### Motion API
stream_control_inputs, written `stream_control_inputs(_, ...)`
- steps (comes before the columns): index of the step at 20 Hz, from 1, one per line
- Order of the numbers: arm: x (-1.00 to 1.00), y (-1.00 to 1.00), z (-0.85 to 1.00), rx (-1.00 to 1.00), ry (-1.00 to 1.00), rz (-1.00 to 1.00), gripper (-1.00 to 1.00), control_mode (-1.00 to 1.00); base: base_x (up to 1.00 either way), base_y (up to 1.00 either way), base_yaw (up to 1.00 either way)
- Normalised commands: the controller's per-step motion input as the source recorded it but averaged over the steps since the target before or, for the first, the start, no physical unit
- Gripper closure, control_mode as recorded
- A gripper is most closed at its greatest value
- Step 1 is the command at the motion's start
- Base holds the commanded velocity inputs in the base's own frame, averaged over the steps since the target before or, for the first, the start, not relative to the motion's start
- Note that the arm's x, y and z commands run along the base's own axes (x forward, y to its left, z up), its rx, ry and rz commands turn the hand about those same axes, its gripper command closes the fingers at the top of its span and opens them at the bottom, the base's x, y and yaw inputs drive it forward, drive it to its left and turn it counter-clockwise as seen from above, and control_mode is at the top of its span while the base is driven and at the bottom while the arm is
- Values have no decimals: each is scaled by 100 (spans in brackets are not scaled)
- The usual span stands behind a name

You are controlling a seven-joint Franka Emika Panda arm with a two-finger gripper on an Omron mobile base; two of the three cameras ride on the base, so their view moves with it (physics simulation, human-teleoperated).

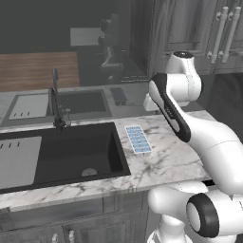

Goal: The ice cube tray has been filled with water. Take the tray and place it in the freezer to make ice. Close the freezer door after placing the tray.

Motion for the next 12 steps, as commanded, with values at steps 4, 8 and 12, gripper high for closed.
stream_control_inputs(4, -1, 0, -1, 0, -2, 0, -100, -100, 0, 0, 0)
stream_control_inputs(8, 0, 0, -20, 0, 0, -1, -100, -100, 0, 0, 0)
stream_control_inputs(12, 0, 0, -36, 0, -3, -1, -100, -100, 0, 0, 0)
